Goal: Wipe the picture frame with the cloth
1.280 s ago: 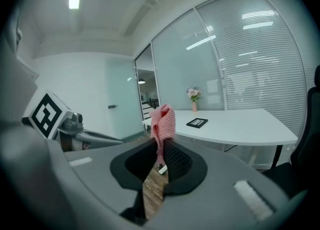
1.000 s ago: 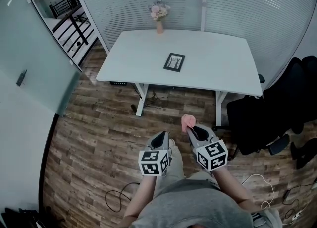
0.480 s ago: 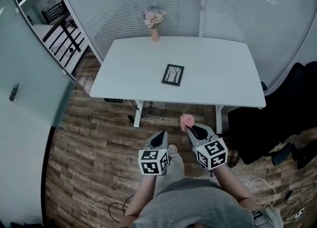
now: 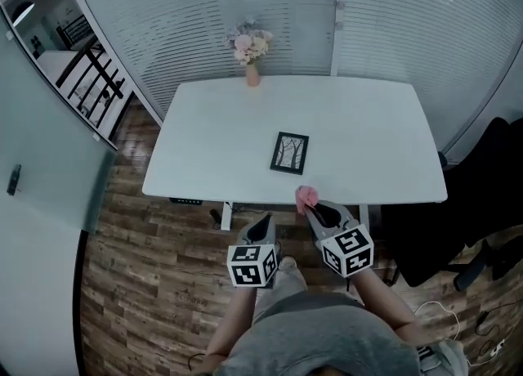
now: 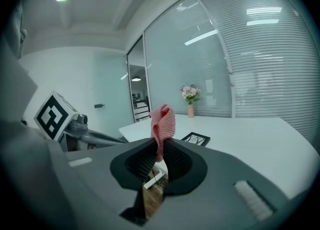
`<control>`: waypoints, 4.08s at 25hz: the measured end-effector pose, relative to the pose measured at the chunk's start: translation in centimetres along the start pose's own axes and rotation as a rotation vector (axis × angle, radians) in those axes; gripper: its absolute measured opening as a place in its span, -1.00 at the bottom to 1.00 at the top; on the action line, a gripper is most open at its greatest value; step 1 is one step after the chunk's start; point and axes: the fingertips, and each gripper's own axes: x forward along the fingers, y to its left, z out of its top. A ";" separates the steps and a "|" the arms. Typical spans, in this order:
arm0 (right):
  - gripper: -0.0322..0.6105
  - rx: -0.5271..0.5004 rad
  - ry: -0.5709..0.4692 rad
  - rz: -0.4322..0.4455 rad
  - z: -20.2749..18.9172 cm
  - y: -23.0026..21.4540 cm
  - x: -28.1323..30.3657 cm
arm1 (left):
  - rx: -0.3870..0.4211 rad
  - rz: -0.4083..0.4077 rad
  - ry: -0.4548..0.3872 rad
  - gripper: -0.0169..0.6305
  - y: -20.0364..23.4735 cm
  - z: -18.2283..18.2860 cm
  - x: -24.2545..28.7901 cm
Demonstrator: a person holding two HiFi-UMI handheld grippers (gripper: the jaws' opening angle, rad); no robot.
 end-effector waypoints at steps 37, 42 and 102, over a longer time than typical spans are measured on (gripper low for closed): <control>-0.78 -0.099 0.123 -0.147 4.6 -13.3 20.1 | 0.042 -0.145 0.198 -0.94 9.4 4.6 17.8; -0.78 -0.151 0.197 -0.139 3.0 -15.0 22.1 | 0.034 -0.171 0.238 -0.89 9.1 3.7 19.0; -0.79 -0.325 0.472 0.015 -5.3 -14.2 27.2 | 0.023 -0.201 0.373 -0.65 9.0 0.7 21.6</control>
